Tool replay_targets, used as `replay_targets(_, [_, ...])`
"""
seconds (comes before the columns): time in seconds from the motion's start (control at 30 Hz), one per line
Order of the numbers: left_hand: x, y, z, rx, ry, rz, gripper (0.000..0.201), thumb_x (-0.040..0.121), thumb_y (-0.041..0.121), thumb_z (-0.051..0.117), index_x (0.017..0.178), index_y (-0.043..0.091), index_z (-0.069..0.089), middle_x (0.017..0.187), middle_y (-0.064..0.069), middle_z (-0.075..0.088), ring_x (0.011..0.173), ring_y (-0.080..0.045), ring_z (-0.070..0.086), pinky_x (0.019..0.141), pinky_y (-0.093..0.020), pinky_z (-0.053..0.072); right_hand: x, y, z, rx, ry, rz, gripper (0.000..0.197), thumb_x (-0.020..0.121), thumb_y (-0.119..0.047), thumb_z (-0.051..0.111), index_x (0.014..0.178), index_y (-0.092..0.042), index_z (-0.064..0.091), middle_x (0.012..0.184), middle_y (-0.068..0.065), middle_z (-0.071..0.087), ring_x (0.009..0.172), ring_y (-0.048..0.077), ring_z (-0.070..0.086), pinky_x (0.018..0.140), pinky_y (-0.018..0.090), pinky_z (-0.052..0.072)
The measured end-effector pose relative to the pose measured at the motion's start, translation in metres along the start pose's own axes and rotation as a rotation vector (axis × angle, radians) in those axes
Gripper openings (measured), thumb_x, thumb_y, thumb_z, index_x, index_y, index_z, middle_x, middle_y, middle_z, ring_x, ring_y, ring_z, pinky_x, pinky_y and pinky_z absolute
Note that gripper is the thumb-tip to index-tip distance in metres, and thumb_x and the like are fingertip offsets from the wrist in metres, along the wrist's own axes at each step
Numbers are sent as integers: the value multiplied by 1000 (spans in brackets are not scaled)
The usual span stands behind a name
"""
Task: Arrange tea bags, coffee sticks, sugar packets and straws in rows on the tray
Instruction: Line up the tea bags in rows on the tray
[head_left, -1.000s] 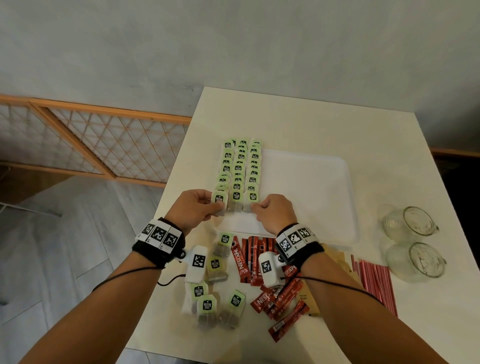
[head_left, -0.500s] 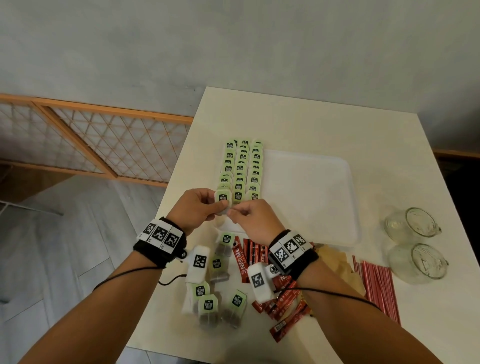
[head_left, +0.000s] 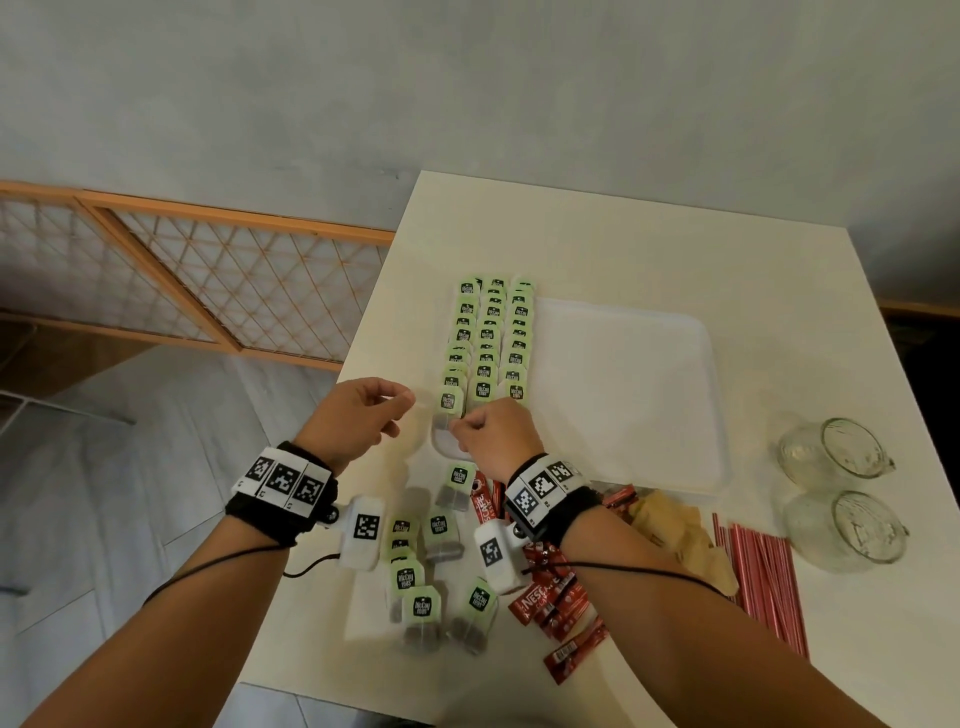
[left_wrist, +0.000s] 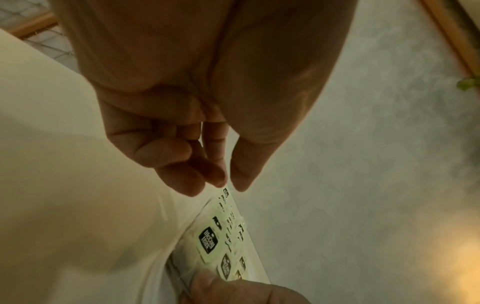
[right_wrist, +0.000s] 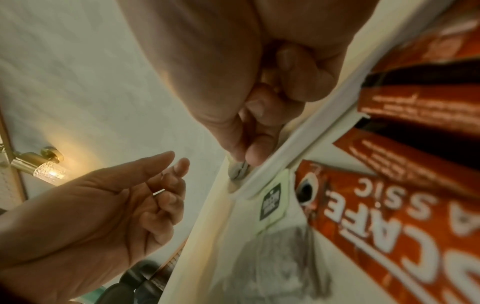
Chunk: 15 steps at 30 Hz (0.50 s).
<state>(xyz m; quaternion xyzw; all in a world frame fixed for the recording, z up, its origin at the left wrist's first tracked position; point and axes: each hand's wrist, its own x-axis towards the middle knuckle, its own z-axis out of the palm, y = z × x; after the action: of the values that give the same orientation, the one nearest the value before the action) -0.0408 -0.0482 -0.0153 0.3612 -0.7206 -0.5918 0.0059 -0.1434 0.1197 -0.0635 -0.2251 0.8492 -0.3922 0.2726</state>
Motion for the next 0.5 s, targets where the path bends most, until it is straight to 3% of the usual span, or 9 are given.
replay_targets(0.1, [-3,-6,-2,72,-24,-5,12,93,25,70,96,13,72,78,-2,66,62,-8,61,58,-21,43,4,-2,5,-59,26,-2,46,93,-29,64,56,-3,67,61,11,70,56,30,67,59,39,61])
replay_targets(0.23, [-9,-11,-1,173,-68,3,10,92,24,70,92,15,73,74,-3,66,62,-8,61,59,-21,42,10,-6,3,-150,34,42,55,92,-32,67,44,-13,47,46,4,54,51,30,62,53,38,56])
replay_targets(0.37, [-14,-10,4,228,-105,29,13,92,25,70,93,12,73,72,-5,67,61,-10,61,59,-19,42,12,-9,1,-160,18,70,57,91,-33,67,45,-18,38,43,-1,43,65,30,74,55,44,58])
replay_targets(0.5, [-16,-8,7,301,-140,80,13,91,29,71,89,17,73,77,-13,73,63,-12,63,68,-30,50,8,-11,-4,-148,-8,50,54,90,-32,66,45,-19,39,47,4,46,66,34,73,56,48,58])
